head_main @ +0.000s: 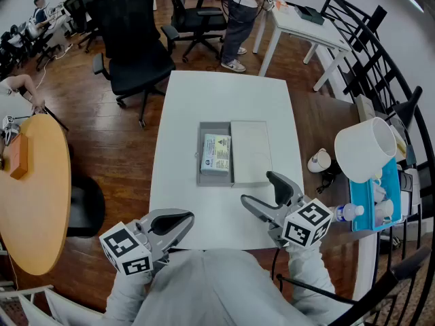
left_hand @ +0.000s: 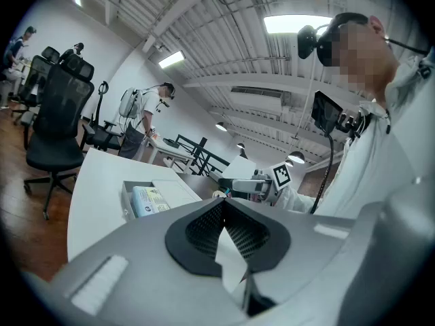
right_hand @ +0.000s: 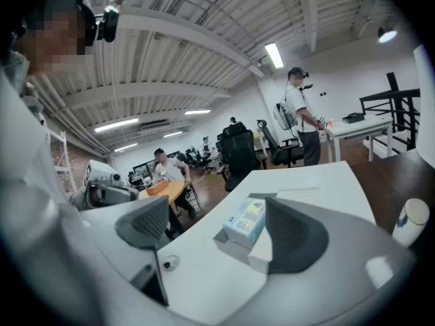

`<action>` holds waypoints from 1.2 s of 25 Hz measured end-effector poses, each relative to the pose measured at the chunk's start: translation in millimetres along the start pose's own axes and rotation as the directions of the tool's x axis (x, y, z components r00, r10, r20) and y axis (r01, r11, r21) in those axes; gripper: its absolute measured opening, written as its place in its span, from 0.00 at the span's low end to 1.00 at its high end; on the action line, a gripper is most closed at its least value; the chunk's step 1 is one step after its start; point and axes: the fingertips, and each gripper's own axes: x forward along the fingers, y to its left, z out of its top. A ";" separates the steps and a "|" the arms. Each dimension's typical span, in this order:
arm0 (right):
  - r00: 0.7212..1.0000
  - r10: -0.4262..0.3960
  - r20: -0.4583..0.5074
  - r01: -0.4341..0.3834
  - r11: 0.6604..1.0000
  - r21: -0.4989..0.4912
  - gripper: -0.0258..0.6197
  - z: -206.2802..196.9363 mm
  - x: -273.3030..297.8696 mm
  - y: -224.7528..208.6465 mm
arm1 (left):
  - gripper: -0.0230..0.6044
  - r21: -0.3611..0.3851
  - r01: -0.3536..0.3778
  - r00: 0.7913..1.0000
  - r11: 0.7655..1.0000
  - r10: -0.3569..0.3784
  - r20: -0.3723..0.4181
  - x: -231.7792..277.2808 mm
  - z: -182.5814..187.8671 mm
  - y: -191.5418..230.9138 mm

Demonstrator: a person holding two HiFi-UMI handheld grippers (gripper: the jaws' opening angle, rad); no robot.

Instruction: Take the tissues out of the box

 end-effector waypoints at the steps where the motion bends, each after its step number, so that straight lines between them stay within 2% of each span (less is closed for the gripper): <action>1: 1.000 -0.022 0.013 0.022 1.000 0.000 0.77 7.2 3.2 -5.3 | 0.06 -0.002 0.000 1.000 1.000 0.000 0.001 -0.6 0.4 0.7; 2: 0.999 -0.043 0.025 0.043 0.999 0.001 0.82 14.4 6.5 -10.3 | 0.06 -0.004 0.001 1.000 1.000 -0.001 0.001 -1.3 0.6 1.3; 9: 0.991 -0.126 0.048 0.123 0.990 0.071 0.83 49.5 47.2 -37.9 | 0.06 -0.021 0.004 1.000 1.000 -0.004 0.015 -15.3 -2.5 6.2; 12: 0.988 -0.156 -0.007 0.156 0.979 0.128 0.83 46.0 76.8 -53.6 | 0.06 -0.032 0.002 1.000 0.999 -0.001 0.021 -21.8 -5.8 9.1; 15: 0.975 -0.182 -0.126 0.199 0.969 0.145 0.83 28.4 114.4 -64.3 | 0.06 -0.047 0.000 1.000 0.999 0.001 0.024 -28.3 -10.6 12.4; 19: 0.921 -0.225 -0.318 0.270 0.957 0.104 0.83 -2.3 162.9 -71.9 | 0.06 -0.059 0.009 1.000 0.998 -0.007 0.030 -35.7 -14.9 15.0; 22: 0.863 -0.277 -0.422 0.333 0.941 0.064 0.83 -20.1 185.0 -80.7 | 0.06 -0.067 0.011 0.999 0.998 -0.009 0.037 -44.1 -16.3 19.5; 27: 0.766 -0.354 -0.537 0.398 0.917 -0.037 0.83 -54.5 205.3 -89.2 | 0.06 -0.085 -0.013 0.999 0.996 0.016 0.039 -66.5 -25.6 31.7; 30: 0.723 -0.383 -0.575 0.425 0.903 -0.068 0.83 -72.4 213.3 -91.4 | 0.06 -0.094 -0.030 0.999 0.995 0.033 0.036 -77.6 -28.3 36.7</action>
